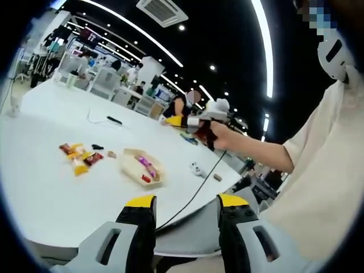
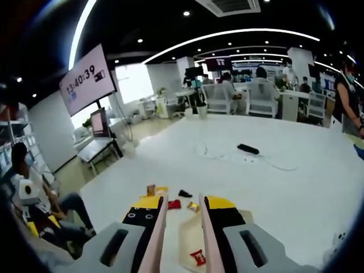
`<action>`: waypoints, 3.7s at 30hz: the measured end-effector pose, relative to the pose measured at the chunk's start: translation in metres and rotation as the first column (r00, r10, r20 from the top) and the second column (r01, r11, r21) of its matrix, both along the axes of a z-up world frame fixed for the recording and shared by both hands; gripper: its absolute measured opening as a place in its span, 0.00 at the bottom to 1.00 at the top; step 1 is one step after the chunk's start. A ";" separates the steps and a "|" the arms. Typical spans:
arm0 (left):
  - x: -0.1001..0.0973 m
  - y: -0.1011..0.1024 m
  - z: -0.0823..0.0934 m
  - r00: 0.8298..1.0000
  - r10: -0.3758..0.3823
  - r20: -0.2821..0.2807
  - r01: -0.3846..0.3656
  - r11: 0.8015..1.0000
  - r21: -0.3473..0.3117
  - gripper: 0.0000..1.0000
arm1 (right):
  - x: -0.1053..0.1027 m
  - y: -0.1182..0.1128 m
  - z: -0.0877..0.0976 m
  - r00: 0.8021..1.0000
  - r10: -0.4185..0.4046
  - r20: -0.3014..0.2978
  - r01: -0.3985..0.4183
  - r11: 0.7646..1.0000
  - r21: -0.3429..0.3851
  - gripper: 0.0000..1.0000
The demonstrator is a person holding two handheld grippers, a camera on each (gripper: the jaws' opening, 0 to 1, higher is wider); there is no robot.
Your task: Place the target food into the container with the food tongs after gripping and lifting it, then release it inside without dropping or visibly crushing the food.
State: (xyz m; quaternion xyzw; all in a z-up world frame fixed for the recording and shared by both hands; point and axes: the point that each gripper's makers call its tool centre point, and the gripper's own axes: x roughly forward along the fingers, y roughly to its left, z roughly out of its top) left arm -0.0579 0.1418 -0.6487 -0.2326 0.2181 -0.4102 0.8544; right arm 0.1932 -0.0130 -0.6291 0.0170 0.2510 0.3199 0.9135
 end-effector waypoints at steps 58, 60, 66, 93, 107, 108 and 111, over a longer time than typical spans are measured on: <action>0.002 0.038 -0.021 0.991 0.120 -0.064 -0.122 0.992 -0.027 0.42 | 0.011 0.108 -0.042 0.968 0.234 -0.088 -0.242 0.966 -0.089 0.29; 0.002 0.041 -0.021 0.990 0.126 -0.066 -0.128 0.991 -0.028 0.42 | 0.011 0.113 -0.044 0.966 0.240 -0.092 -0.248 0.965 -0.090 0.29; 0.000 0.044 -0.022 0.988 0.140 -0.072 -0.142 0.989 -0.034 0.42 | 0.007 0.125 -0.048 0.959 0.264 -0.102 -0.273 0.957 -0.097 0.29; -0.008 0.061 -0.036 0.970 0.216 -0.109 -0.223 0.973 -0.059 0.42 | -0.005 0.166 -0.073 0.927 0.339 -0.159 -0.360 0.925 -0.125 0.29; -0.009 0.063 -0.041 0.967 0.219 -0.127 -0.229 0.971 -0.067 0.42 | -0.006 0.176 -0.087 0.914 0.366 -0.177 -0.392 0.908 -0.148 0.29; -0.009 0.062 -0.041 0.968 0.218 -0.128 -0.227 0.971 -0.067 0.42 | -0.006 0.176 -0.088 0.914 0.365 -0.179 -0.392 0.908 -0.146 0.29; -0.007 0.061 -0.042 0.968 0.211 -0.132 -0.222 0.973 -0.068 0.42 | -0.006 0.177 -0.090 0.912 0.368 -0.182 -0.395 0.907 -0.146 0.29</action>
